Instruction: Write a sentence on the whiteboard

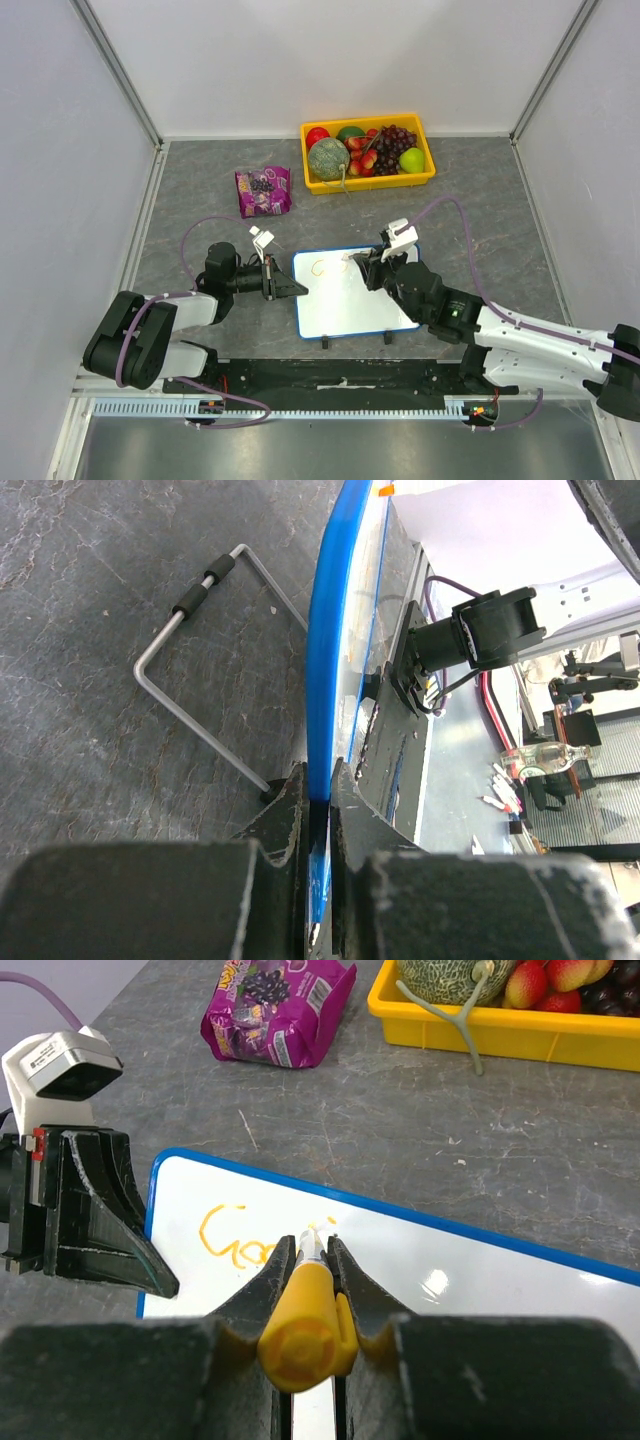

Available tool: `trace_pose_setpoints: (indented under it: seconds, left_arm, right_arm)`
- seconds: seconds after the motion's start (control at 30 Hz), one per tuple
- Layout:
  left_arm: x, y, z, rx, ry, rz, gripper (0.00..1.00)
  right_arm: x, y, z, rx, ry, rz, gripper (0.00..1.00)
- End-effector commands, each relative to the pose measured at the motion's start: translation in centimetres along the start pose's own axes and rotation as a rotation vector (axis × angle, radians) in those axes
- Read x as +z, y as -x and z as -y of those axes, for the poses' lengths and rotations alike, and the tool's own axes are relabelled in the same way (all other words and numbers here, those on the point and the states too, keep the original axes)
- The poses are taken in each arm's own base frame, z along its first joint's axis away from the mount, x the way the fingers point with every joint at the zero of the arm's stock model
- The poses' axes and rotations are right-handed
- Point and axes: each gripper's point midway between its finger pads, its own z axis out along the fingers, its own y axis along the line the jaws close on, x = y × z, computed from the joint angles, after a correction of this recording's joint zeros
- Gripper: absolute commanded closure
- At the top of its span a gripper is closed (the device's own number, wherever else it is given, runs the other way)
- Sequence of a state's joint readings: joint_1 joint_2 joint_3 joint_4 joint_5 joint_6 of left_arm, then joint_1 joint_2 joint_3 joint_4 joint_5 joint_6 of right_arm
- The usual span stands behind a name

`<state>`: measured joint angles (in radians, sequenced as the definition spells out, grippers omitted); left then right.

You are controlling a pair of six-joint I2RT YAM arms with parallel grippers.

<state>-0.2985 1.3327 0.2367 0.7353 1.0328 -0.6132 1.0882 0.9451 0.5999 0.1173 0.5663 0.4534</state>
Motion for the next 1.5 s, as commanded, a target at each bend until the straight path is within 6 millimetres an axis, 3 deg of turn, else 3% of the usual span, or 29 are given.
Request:
trace_pose_setpoints:
  seconds: [0.0,1.03,1.23,1.47]
  left_arm:
    - [0.2,0.5,-1.1,0.022,0.049,0.018,0.98]
    - [0.2,0.6,-1.1,0.026,0.049,0.02,0.98]
    - [0.1,0.6,-1.0,0.034,0.053,0.025,0.98]
    - [-0.3,1.1,-1.2,0.052,0.103,0.057,0.98]
  right_arm:
    - [-0.2,-2.2,0.9,-0.02,-0.014,-0.061,1.0]
    - [-1.6,-3.8,1.4,-0.003,0.012,-0.101,1.0]
    - [-1.8,-2.7,1.7,0.003,-0.004,-0.067,1.0]
    - [-2.1,0.9,-0.1,0.007,0.088,0.031,1.0]
